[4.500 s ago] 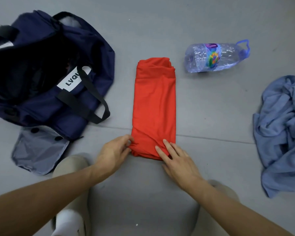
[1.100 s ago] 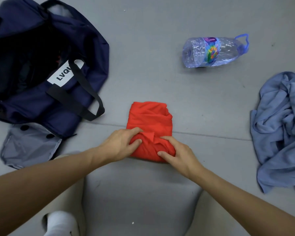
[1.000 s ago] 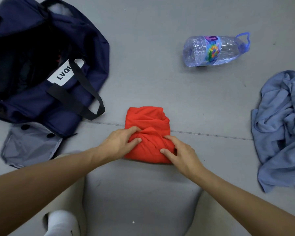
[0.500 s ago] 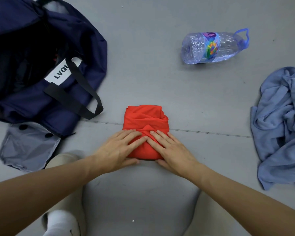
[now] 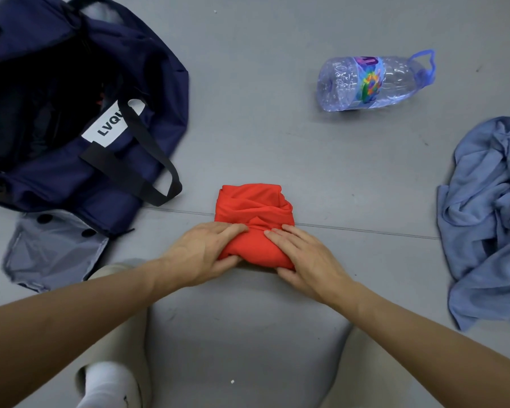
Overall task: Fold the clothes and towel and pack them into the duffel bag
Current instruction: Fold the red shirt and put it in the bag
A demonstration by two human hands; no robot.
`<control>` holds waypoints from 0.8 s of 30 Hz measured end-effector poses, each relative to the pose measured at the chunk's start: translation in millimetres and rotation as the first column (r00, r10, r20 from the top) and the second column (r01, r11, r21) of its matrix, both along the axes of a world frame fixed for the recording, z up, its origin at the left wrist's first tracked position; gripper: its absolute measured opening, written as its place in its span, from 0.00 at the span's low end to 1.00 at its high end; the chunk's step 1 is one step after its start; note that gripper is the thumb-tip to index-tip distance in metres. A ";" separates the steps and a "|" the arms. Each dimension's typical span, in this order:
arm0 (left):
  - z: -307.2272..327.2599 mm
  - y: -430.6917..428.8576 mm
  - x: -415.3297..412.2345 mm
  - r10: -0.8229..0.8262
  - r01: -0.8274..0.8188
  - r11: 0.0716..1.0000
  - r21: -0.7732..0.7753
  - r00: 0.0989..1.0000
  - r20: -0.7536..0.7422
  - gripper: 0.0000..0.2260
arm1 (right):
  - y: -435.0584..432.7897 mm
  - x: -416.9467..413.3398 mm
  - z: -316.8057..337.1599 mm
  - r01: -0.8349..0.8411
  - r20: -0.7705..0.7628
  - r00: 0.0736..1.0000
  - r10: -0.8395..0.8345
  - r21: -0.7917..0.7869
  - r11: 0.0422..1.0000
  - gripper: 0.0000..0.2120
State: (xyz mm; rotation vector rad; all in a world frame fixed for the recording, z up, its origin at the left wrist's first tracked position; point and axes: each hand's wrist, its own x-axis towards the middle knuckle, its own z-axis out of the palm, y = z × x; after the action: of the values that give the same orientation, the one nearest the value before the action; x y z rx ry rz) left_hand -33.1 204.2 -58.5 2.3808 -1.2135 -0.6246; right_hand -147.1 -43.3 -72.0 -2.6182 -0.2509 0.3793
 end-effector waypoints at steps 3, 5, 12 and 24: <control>7.2 0.0 -4.5 0.072 -0.072 0.997 0.015 0.996 -0.042 0.22 | -1.1 5.2 14.8 0.037 -0.104 0.994 -0.031 0.057 0.998 0.34; 7.9 1.0 -7.8 0.177 -0.177 0.984 0.010 0.979 -0.097 0.21 | 0.0 11.0 22.9 0.143 -0.225 0.967 -0.118 0.098 0.985 0.30; 12.4 0.3 1.0 0.478 -0.499 0.866 0.024 0.814 -0.330 0.26 | -2.2 20.2 19.4 0.501 -0.483 0.802 -0.353 0.221 0.837 0.21; 4.2 -17.1 24.7 0.505 -0.485 0.863 0.142 0.825 -0.255 0.22 | 6.3 39.3 30.9 -0.006 0.019 1.000 0.007 -0.056 0.998 0.32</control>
State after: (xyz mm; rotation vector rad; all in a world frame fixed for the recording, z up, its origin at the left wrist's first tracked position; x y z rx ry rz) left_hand -8.4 187.1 -54.3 2.4132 -0.4217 -0.8023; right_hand -107.8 -36.9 -41.1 -2.6779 -0.2591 0.3686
